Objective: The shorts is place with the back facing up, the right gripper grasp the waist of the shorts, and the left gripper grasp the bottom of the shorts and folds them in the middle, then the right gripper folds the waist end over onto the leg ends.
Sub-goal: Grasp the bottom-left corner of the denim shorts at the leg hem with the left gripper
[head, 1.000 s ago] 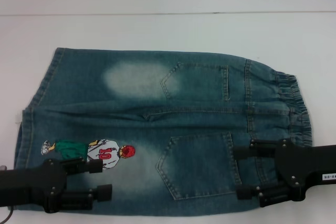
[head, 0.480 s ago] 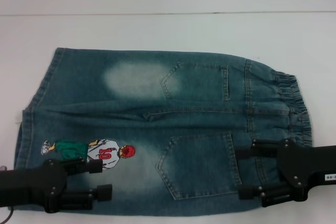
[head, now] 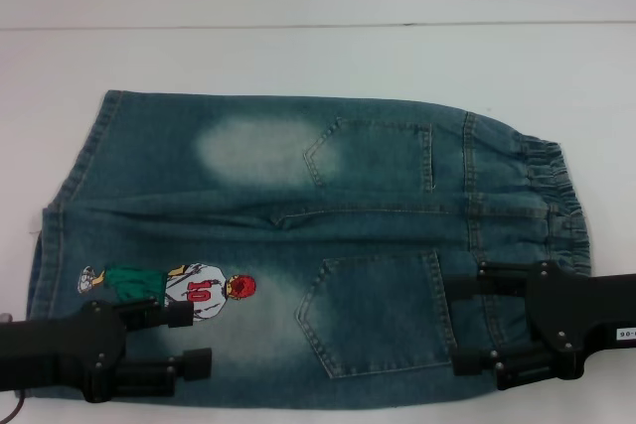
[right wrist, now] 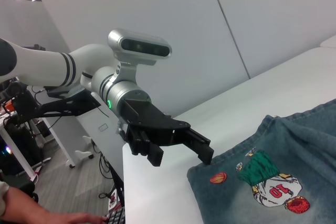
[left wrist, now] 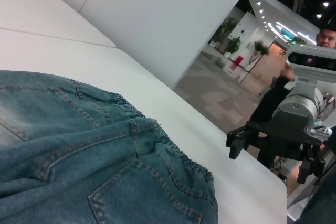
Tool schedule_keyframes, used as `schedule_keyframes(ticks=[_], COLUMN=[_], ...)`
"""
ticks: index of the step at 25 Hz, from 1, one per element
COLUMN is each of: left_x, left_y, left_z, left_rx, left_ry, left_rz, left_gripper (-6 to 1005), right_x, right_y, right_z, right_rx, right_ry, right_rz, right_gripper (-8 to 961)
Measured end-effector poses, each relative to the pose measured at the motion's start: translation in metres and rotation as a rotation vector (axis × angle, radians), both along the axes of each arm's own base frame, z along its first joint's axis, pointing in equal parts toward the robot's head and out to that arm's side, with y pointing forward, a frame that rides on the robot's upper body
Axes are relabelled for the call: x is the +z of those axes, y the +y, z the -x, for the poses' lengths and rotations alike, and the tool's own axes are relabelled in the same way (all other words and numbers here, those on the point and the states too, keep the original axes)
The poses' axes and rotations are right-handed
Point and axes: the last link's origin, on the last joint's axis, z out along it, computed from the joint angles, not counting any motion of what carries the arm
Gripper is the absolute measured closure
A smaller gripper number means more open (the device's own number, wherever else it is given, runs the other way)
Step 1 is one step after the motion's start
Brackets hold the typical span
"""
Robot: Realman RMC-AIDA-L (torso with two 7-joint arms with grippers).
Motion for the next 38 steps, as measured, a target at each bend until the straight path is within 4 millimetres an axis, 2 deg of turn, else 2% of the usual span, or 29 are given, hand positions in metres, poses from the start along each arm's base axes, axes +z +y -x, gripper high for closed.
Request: schedule_keyframes(ticks=[38], left_x=[0.0], left_y=[0.0006], left_z=[-0.0001], left_rx=[0.009], left_ry=[-0.001], left_rz=[0.004], left_gripper=[126], right_x=[0.0006], right_y=[0.0021], right_z=[0.0011], right_rx=[0.001], right_ry=[-0.002], right_rz=[-0.004], right_gripper=[2])
